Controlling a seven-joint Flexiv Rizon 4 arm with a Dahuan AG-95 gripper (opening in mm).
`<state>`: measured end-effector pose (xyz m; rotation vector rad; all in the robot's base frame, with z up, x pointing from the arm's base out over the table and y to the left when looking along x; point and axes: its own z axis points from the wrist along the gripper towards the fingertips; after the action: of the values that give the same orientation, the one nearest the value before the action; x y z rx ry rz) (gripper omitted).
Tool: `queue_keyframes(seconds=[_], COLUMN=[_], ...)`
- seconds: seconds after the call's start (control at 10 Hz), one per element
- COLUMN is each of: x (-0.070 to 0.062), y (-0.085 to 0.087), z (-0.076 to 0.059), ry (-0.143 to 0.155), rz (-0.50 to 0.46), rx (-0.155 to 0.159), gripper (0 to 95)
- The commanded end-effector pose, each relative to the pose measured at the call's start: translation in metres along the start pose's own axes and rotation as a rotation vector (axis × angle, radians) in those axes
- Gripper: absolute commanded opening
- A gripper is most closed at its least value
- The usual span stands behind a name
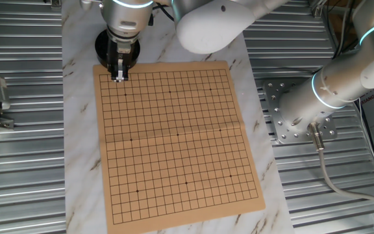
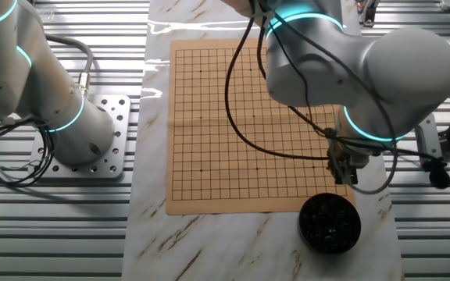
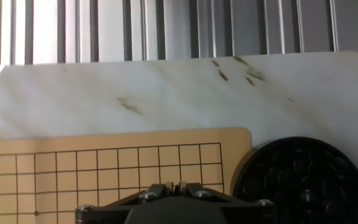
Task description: Play the first move as black on the 3-4 point in the upper right corner of the Go board
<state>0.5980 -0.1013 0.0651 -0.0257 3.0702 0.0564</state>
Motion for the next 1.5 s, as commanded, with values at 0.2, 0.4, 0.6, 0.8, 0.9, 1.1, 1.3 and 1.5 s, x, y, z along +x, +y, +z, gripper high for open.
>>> queue_keyframes(seconds=[0.2,0.4,0.6,0.8,0.9,1.1,1.3,1.5], x=[0.0000,0.0000,0.0000,0.0000,0.0000,0.0000,0.0000,0.0000], y=[-0.0006,-0.0006,-0.0006,-0.0006,-0.0006,-0.0006,-0.0006,-0.0006], z=[0.0000,0.0000,0.0000,0.0000,0.0000,0.0000,0.0000,0.0000], ry=[-0.001,0.001,0.007,0.006,0.007,0.009,0.008,0.008], rz=[-0.081,-0.103,-0.140,-0.162,-0.160,-0.156,-0.165,-0.164], rx=[0.041,0.041,0.030,0.026,0.027,0.026,0.024,0.024], gripper=[0.0,0.0,0.0,0.0,0.0,0.0,0.0,0.0])
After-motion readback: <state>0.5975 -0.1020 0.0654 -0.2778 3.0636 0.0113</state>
